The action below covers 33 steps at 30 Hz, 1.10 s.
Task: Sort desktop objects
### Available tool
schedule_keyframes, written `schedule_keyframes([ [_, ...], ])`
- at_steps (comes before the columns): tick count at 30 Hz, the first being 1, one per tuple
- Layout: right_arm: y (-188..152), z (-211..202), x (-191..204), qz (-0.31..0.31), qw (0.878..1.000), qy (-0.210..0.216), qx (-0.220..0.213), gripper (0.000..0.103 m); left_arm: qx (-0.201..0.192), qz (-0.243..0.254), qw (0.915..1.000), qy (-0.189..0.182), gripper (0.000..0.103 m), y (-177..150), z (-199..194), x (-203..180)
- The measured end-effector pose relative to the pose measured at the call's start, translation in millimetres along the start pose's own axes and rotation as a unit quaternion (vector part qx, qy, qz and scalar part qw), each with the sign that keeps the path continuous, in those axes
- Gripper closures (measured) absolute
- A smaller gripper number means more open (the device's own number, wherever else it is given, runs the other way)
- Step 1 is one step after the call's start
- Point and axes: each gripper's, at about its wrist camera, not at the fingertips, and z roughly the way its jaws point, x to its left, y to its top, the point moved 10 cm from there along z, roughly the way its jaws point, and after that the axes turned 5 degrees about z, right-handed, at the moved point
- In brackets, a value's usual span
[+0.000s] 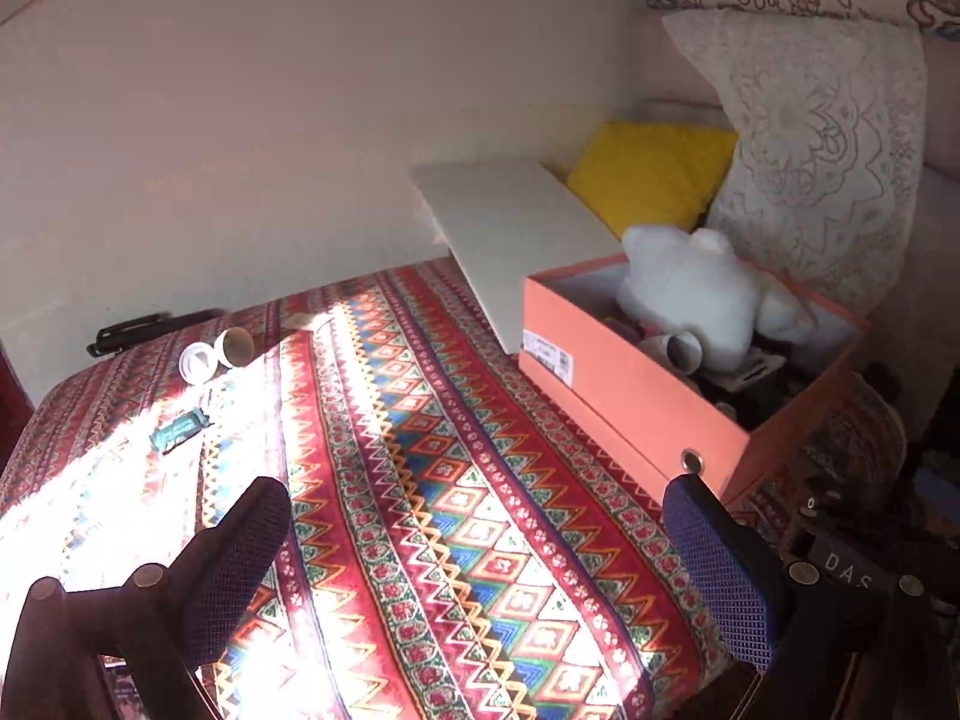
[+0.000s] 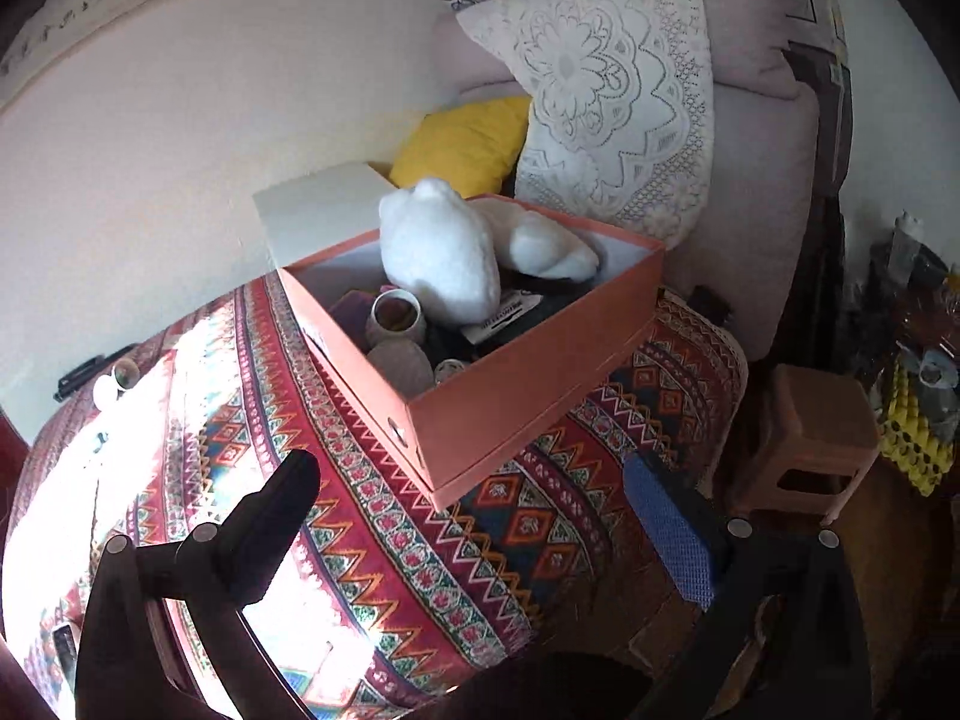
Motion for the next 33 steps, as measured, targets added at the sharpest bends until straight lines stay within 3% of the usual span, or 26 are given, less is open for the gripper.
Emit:
schedule_keyframes([
  [11, 5, -54, 0, -0.019, 0.999, -0.018, -0.035, 0.000, -0.015, 0.005, 0.9997, -0.019, 0.001, -17, -38, -8],
  [33, 18, -59, 6, -0.030, 0.998, -0.021, -0.046, 0.000, -0.020, 0.002, 0.9993, -0.032, 0.001, -20, -42, -9],
])
